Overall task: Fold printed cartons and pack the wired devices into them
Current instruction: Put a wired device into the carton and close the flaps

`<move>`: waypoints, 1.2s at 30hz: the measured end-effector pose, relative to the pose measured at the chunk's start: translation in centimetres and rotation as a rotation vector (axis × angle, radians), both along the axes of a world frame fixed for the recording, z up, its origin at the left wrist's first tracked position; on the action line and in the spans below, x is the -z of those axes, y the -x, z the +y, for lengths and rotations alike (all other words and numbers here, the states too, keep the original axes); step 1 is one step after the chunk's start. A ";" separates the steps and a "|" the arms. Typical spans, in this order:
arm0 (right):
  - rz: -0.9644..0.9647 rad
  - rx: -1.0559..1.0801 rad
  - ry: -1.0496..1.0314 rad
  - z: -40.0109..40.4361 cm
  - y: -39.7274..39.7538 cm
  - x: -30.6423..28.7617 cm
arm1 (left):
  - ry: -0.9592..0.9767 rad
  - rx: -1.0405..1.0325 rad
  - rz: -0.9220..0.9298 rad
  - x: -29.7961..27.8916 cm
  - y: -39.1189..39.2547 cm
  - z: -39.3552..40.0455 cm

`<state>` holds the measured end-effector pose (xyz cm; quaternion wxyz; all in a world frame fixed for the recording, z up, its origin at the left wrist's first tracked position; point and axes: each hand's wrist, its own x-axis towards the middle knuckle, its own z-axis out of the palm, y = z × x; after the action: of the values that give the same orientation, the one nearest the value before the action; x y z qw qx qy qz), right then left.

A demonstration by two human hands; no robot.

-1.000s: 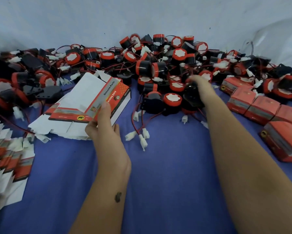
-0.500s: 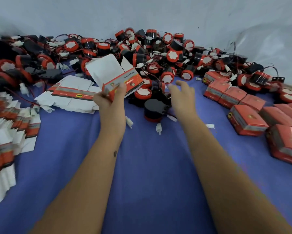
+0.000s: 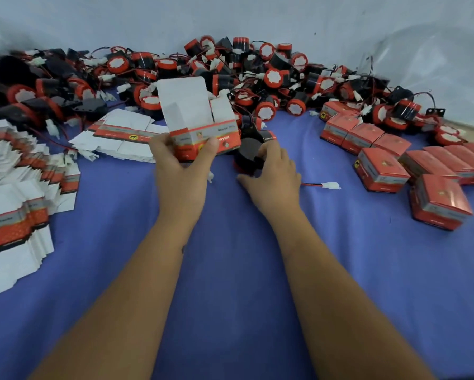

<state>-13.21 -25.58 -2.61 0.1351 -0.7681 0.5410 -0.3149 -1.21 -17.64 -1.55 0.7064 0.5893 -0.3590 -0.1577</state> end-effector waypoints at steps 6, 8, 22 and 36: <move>-0.377 -0.036 -0.109 0.1 0.7 0.0 | -0.068 0.373 0.388 0.0 -0.1 -1.4; -0.397 -0.022 -0.130 -0.1 1.2 -0.2 | -0.132 0.388 0.248 0.5 -0.4 -1.6; -0.024 0.028 0.116 -1.1 3.1 -0.8 | -0.157 0.116 0.015 1.6 -2.6 -3.1; -0.266 0.074 0.662 1.6 1.3 -1.6 | -0.352 0.023 -0.300 1.3 -3.7 -0.7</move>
<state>-14.50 -23.99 -1.00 -0.0630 -0.7023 0.4148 -0.5750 2.46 -18.30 -2.88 0.5296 0.7160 -0.4338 -0.1366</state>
